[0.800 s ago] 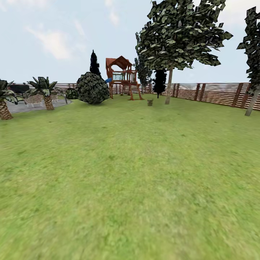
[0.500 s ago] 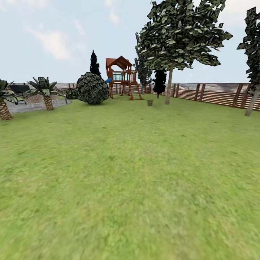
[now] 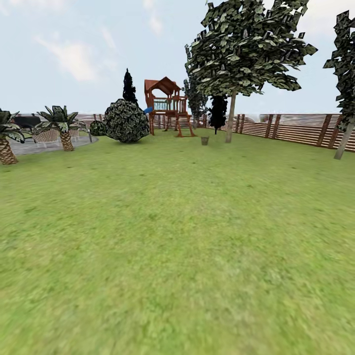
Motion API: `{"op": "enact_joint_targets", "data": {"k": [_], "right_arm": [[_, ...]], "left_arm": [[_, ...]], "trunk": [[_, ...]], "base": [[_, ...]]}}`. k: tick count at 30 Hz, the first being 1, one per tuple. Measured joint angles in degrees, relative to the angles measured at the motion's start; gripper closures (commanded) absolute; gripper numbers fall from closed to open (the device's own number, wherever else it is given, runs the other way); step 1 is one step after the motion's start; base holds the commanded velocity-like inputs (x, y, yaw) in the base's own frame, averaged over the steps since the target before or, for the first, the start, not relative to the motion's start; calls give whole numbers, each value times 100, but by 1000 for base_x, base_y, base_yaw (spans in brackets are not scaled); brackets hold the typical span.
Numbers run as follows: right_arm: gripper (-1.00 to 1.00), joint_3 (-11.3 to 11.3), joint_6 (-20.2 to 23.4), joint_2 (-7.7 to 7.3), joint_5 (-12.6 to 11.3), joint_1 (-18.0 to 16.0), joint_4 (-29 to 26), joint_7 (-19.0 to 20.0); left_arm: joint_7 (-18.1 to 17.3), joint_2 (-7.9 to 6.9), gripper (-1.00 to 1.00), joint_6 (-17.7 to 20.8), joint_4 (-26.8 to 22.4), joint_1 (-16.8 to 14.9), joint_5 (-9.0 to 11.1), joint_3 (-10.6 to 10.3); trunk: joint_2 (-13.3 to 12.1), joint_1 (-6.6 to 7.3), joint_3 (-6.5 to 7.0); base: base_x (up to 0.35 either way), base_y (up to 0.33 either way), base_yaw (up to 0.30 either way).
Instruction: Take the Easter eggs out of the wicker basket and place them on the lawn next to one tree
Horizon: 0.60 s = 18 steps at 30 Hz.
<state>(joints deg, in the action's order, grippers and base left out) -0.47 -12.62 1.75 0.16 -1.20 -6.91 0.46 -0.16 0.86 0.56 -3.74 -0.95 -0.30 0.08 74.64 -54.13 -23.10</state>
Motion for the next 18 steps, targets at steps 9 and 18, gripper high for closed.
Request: {"op": "enact_joint_targets", "data": {"k": [9, 18], "right_arm": [[-100, -8, -1331, 29, -14, 0, -59, -4], [-100, -12, -1989, -276, -10, -6, -1154, -7]], "left_arm": [[-4, -51, -100, -65, -1300, -2, 151, 55], [7, -37, -100, -672, -1993, 1, 1014, 183]], "trunk": [[-361, 198, 163], [-722, 396, 324]], "base": [[0, 0, 0], [0, 0, 0]]}}
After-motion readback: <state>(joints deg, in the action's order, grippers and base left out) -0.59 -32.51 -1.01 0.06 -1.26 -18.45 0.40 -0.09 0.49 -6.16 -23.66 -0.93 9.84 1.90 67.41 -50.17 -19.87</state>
